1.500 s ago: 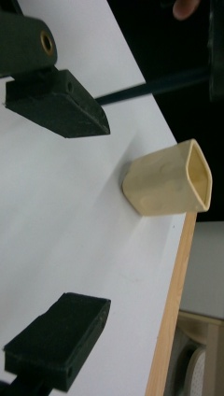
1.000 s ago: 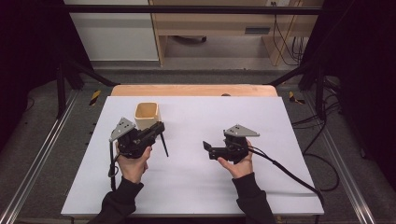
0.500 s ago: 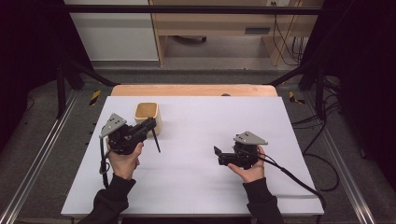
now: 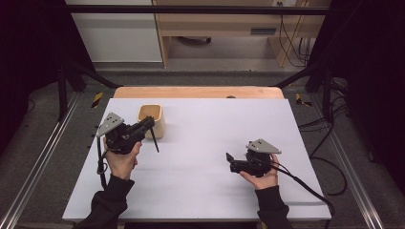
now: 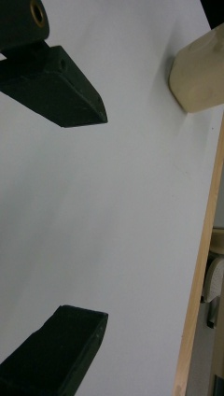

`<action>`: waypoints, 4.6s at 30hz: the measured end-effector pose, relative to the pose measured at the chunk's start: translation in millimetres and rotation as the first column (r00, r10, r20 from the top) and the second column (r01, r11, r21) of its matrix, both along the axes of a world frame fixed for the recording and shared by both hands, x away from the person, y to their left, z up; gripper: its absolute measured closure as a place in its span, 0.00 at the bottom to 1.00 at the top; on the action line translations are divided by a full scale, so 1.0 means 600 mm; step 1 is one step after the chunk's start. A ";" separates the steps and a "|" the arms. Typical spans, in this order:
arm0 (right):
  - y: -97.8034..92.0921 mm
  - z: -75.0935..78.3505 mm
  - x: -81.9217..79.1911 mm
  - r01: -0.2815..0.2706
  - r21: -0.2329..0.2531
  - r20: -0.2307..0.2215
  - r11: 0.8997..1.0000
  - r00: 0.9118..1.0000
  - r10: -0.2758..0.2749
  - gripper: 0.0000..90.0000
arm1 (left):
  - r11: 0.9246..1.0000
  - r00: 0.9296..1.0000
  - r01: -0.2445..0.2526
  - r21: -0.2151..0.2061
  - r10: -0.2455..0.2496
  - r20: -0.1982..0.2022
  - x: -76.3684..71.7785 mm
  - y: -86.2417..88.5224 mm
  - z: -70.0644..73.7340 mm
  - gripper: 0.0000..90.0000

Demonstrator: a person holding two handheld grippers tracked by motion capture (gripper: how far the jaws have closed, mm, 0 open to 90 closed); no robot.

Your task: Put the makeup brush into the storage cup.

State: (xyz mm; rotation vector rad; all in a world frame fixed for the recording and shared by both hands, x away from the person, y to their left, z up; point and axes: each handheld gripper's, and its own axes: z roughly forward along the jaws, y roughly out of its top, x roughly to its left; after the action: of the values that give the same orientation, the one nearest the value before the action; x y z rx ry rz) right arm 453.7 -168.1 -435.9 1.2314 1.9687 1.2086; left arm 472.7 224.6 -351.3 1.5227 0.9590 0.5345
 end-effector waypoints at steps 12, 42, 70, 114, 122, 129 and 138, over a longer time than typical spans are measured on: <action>-0.023 -0.013 -0.007 0.032 0.008 -0.023 0.999 0.999 -0.032 0.05 | 1.000 1.000 -0.010 0.012 0.010 0.007 0.021 0.014 0.009 0.92; -0.046 -0.013 -0.010 0.071 0.025 -0.026 0.997 0.997 -0.071 0.04 | 0.998 0.997 -0.057 0.027 0.056 0.049 0.074 0.021 0.058 0.92; -0.052 -0.009 -0.011 0.079 0.035 -0.019 0.996 0.997 -0.079 0.04 | 0.991 0.990 -0.134 0.023 0.132 0.053 0.142 0.020 0.058 0.92; -0.055 -0.009 -0.011 0.085 0.034 -0.013 0.996 0.996 -0.084 0.04 | 0.986 0.992 -0.129 0.105 0.128 0.012 0.187 0.000 -0.022 0.92; -0.054 -0.011 -0.011 0.086 0.033 -0.015 0.996 0.996 -0.086 0.04 | 0.985 0.991 -0.130 0.113 0.131 -0.005 0.185 0.005 -0.039 0.92; -0.053 -0.011 -0.011 0.082 0.026 -0.015 0.996 0.997 -0.081 0.04 | 0.984 0.991 -0.129 0.120 0.132 -0.020 0.183 0.010 -0.050 0.92; -0.054 -0.011 -0.011 0.083 0.026 -0.013 0.996 0.996 -0.083 0.04 | 0.983 0.991 -0.126 0.136 0.132 -0.035 0.181 0.011 -0.064 0.92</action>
State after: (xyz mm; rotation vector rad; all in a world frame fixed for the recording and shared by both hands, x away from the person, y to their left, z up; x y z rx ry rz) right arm 447.2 -200.3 -442.6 1.3232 1.8957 1.1926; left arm 581.1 231.2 -390.0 1.6043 1.0793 0.6708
